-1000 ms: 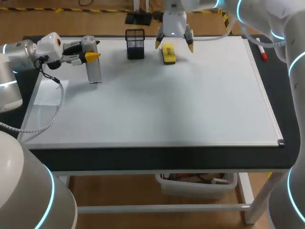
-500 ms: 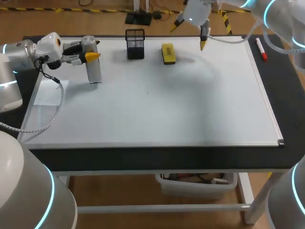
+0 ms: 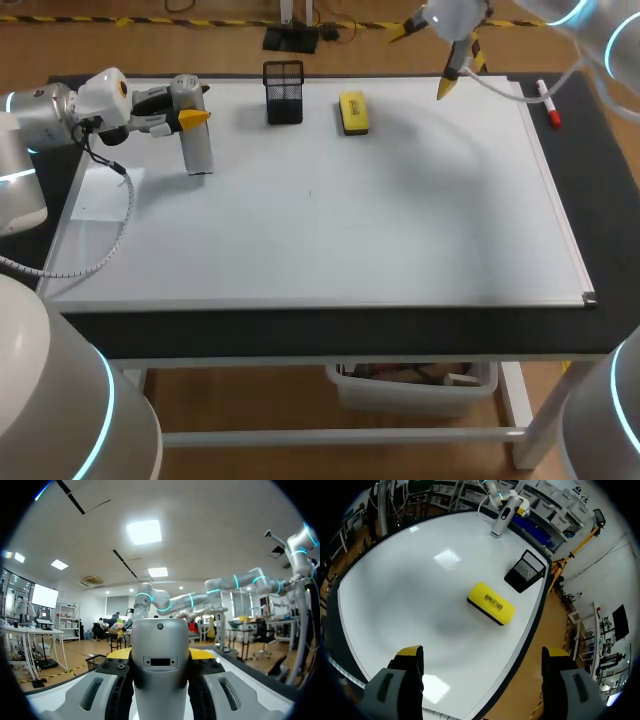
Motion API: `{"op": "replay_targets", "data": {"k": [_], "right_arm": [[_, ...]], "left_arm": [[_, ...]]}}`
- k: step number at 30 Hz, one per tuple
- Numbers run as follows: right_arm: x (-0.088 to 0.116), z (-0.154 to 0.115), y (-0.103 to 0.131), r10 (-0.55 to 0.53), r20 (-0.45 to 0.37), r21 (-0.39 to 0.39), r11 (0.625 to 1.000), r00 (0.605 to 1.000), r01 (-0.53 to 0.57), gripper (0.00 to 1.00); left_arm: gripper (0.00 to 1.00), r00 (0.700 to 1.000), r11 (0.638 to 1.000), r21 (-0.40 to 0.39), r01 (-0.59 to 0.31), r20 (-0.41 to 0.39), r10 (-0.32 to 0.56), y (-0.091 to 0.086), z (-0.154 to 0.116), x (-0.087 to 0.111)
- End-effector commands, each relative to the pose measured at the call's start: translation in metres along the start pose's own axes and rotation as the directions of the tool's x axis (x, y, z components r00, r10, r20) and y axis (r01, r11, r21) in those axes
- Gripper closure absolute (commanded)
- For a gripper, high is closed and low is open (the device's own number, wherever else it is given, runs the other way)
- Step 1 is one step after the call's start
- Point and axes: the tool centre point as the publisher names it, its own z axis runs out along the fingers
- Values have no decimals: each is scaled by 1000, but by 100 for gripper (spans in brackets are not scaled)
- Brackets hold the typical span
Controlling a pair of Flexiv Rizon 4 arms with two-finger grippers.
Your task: Pick up the inspection probe, press it on each red-marked spot on the whiteboard one by one, put down the probe, pick up the eraser, and wipe off all the red marks.
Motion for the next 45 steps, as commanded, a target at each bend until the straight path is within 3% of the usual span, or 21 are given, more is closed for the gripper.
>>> {"op": "replay_targets", "data": {"k": [1,5,9,19,24,40,45], "right_arm": [[23,-39,13,38,197,46,998,980,-47,0],[25,-59,14,87,242,36,994,966,-99,0],[26,-78,14,190,224,14,980,956,-198,0],[29,-118,19,232,263,17,970,937,-244,0],[27,-124,21,283,242,-6,957,928,-290,0],[25,-126,22,261,256,4,962,931,-271,0],[25,-126,22,261,256,4,962,931,-271,0]], "left_arm": [[100,1000,1000,-1,0,1,0,-1,0,0],[100,1000,1000,-1,0,1,0,-1,0,0],[100,1000,1000,-1,0,1,0,-1,0,0],[100,1000,1000,-1,0,1,0,-1,0,0],[100,1000,1000,-1,0,1,0,-1,0,0],[100,1000,1000,-1,0,1,0,-1,0,0],[100,1000,1000,-11,-26,-18,25,-16,8,-9]]}}
